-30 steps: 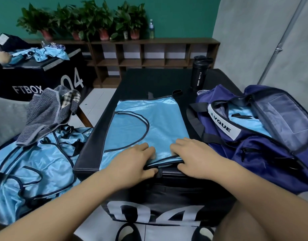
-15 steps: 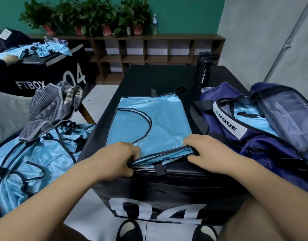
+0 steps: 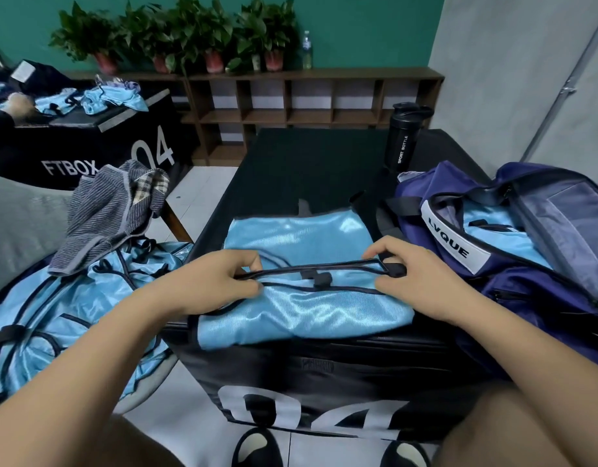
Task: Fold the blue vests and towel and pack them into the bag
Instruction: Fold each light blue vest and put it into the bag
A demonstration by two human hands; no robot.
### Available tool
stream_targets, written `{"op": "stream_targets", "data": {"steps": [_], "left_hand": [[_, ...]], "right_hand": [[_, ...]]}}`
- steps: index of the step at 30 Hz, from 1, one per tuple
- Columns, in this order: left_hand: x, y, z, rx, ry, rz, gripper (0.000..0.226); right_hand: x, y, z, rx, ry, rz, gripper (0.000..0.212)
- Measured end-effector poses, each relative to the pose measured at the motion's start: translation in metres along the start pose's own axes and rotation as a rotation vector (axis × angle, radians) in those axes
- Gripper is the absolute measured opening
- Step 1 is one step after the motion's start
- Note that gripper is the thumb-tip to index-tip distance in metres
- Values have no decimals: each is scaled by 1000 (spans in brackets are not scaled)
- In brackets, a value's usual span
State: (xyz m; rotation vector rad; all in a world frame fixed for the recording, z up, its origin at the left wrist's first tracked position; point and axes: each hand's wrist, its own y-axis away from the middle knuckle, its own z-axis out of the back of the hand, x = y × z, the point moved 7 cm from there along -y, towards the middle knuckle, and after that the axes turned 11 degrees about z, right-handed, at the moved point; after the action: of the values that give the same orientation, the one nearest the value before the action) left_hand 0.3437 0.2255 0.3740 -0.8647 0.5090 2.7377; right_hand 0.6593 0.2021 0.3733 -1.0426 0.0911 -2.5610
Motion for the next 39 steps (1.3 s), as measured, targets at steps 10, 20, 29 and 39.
{"op": "stream_targets", "data": {"steps": [10,20,29,39], "left_hand": [[7,-32,12,-159,-100,0,17],[39,-43,26,-200,-84,49,12],[54,-58,31,-342,-115,98,18],[37,-57,38,-549,-221,9,17]], "right_hand": [[-17,-17,-8,-125,33,-147,37],[-30,-41,-12,-358,-88,-189,29],[-18,-46,-12,-396,243,-26,43],[38,-22,-83,37,583,512,8]]}}
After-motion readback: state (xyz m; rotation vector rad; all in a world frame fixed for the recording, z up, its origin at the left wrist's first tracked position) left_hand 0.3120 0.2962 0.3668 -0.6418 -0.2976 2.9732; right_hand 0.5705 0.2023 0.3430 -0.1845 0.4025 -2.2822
